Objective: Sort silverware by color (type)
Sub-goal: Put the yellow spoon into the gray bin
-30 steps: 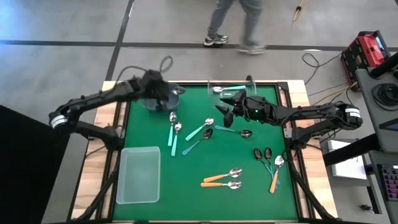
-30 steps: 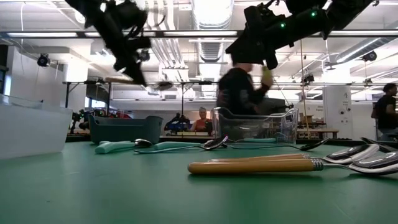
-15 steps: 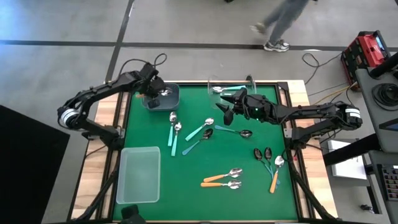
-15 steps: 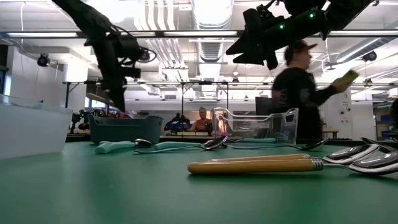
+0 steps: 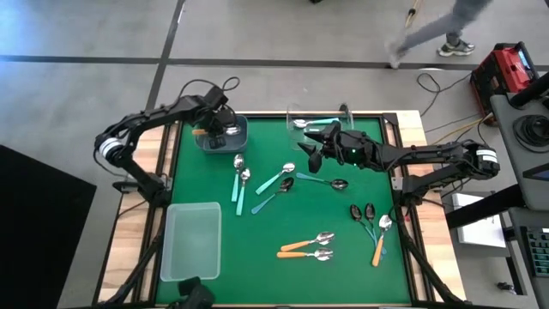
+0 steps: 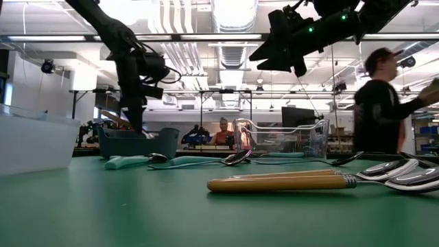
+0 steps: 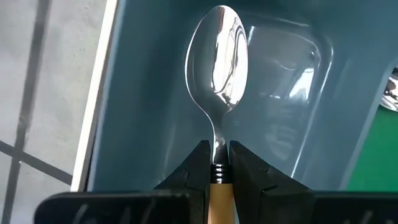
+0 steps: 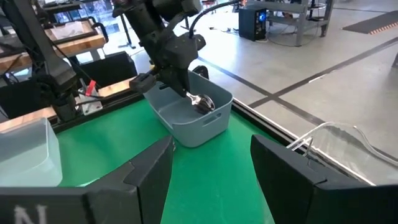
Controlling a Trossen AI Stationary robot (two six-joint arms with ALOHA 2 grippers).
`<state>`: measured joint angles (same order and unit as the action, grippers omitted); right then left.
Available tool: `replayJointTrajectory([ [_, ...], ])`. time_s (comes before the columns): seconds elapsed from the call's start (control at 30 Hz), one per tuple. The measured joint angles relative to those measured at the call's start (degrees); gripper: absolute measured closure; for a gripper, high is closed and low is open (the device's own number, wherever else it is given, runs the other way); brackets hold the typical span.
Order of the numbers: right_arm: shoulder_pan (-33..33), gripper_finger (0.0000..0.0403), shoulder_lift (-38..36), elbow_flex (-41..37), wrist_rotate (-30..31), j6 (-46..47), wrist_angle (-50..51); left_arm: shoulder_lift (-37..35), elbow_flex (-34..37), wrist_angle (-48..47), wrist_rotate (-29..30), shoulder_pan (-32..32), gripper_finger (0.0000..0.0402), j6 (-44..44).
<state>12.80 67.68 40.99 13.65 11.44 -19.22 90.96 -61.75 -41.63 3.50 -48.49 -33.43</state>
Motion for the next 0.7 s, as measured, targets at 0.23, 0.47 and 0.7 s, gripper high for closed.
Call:
replayJointTrajectory([
  [0.23, 0.00, 0.0195, 0.02, 0.00, 0.00, 0.04, 1.02, 2.98, -1.87, -0.38, -3.10, 0.00, 0.0379, -0.95],
  [0.47, 0.00, 0.0195, 0.04, 0.00, -0.01, 0.20, 1.84, 3.26, -2.41, -0.29, -7.54, 0.00, 0.0379, -4.84],
  [0.7, 0.00, 0.0195, 0.04, 0.00, -0.02, 0.54, 2.67, 3.21, -2.41, 0.03, -7.52, -0.02, 0.0379, -5.17],
])
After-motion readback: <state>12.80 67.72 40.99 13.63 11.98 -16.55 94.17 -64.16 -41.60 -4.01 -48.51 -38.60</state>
